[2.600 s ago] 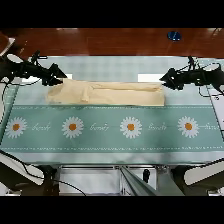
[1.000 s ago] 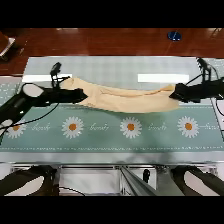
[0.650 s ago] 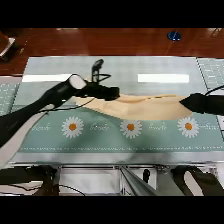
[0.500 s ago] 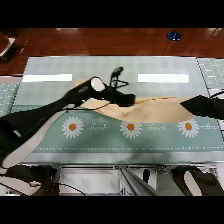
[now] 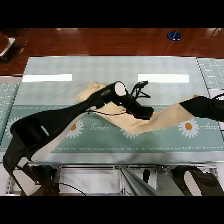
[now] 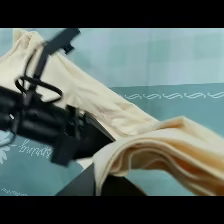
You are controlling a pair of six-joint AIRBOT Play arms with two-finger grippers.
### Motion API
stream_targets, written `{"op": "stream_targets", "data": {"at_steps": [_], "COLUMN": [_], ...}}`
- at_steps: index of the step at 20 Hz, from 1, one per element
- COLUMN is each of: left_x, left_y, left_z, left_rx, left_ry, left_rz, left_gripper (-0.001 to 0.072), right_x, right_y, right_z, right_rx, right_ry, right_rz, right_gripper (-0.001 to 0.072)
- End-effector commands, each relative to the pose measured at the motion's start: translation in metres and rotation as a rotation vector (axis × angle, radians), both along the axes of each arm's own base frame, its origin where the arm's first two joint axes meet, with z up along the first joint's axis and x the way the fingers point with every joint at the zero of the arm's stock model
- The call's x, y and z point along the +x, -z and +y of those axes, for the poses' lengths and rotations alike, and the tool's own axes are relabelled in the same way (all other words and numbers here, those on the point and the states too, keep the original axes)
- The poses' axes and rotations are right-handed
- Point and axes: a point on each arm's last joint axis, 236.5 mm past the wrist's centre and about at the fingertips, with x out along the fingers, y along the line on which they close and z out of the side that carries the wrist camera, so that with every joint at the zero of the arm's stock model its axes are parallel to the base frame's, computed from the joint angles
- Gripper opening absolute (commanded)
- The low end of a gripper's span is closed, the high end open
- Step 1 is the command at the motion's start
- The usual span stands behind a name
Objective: Fold the shirts.
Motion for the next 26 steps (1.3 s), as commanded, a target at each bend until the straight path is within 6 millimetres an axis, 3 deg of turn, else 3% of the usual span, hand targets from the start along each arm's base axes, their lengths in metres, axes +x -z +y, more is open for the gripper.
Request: {"op": "stream_targets", "data": {"at_steps": [1, 4, 6, 8, 10, 13, 17, 21, 25, 26], "left_x": [0.049, 0.104, 0.125, 0.125, 0.093, 0.039, 0.004, -0.019, -0.017, -0.015], "left_y": [-0.038, -0.085, -0.125, -0.161, -0.18, -0.175, -0.126, -0.076, -0.065, -0.065], "left_z": [0.06, 0.165, 0.232, 0.291, 0.322, 0.334, 0.347, 0.348, 0.35, 0.351], "left_rx": [-0.005, 0.073, 0.101, 0.11, 0.11, 0.099, 0.094, 0.133, 0.143, 0.142], "left_ry": [-0.011, -0.12, -0.246, -0.374, -0.444, -0.498, -0.647, -0.639, -0.657, -0.665], "left_rz": [-0.022, -0.128, -0.225, -0.336, -0.387, -0.477, -0.45, -0.343, -0.33, -0.337], "left_gripper": [0.002, 0.002, 0.002, 0.002, 0.002, 0.002, 0.002, 0.002, 0.002, 0.002], "right_x": [0.0, 0.012, 0.029, 0.053, 0.081, 0.119, 0.147, 0.162, 0.171, 0.171], "right_y": [-0.002, -0.003, -0.005, -0.005, 0.001, 0.024, 0.066, 0.107, 0.132, 0.136], "right_z": [0.003, 0.024, 0.058, 0.095, 0.138, 0.204, 0.28, 0.322, 0.345, 0.349], "right_rx": [0.016, 0.061, 0.089, 0.1, 0.106, 0.111, 0.113, 0.126, 0.16, 0.17], "right_ry": [-0.006, -0.063, -0.151, -0.225, -0.296, -0.401, -0.498, -0.518, -0.517, -0.522], "right_rz": [0.0, 0.001, -0.015, -0.033, -0.025, 0.031, 0.098, 0.167, 0.197, 0.204], "right_gripper": [0.0026, 0.0026, 0.0026, 0.0026, 0.0026, 0.0026, 0.0026, 0.0026, 0.0026, 0.0119]}}
